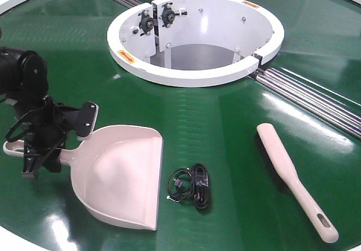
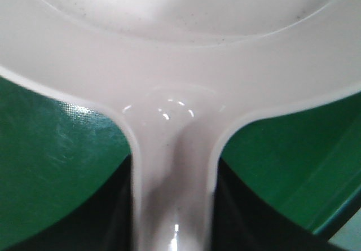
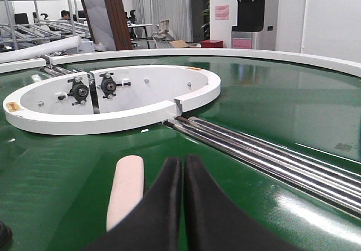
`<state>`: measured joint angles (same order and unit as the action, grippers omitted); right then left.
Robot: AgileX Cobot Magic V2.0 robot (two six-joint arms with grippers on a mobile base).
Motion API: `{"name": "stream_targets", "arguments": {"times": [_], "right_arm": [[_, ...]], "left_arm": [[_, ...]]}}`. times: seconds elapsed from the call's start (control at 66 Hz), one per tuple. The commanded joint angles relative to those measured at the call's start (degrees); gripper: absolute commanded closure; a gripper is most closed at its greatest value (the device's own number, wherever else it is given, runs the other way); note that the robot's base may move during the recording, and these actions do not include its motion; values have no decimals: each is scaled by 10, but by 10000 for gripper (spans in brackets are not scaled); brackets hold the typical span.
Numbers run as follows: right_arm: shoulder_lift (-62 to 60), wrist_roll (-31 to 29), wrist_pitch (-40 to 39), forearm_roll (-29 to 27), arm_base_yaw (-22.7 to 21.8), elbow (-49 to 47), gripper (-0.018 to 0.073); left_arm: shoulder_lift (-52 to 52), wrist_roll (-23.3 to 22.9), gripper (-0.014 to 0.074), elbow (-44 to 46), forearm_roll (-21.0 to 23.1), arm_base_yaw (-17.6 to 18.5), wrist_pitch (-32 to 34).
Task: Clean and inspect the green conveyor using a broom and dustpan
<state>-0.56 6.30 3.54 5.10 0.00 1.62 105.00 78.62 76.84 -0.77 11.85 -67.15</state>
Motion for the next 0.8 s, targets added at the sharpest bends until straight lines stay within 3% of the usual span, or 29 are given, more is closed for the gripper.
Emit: {"name": "stream_targets", "arguments": {"times": [0.0, 0.136, 0.227, 0.636, 0.787], "right_arm": [[-10, -7, -49, 8, -3, 11, 569], [-10, -2, -142, 4, -3, 1, 569], [-8, 1, -140, -1, -3, -34, 569], [209, -1, 255, -40, -3, -292, 569], [267, 0, 278, -42, -3, -296, 569]], "left_arm": [[-27, -2, 603, 15, 14, 7, -8], [-27, -2, 603, 15, 14, 7, -8], [-27, -2, 603, 15, 14, 7, -8], [-27, -2, 603, 15, 14, 5, -8], [-27, -2, 603, 15, 14, 5, -8]]}}
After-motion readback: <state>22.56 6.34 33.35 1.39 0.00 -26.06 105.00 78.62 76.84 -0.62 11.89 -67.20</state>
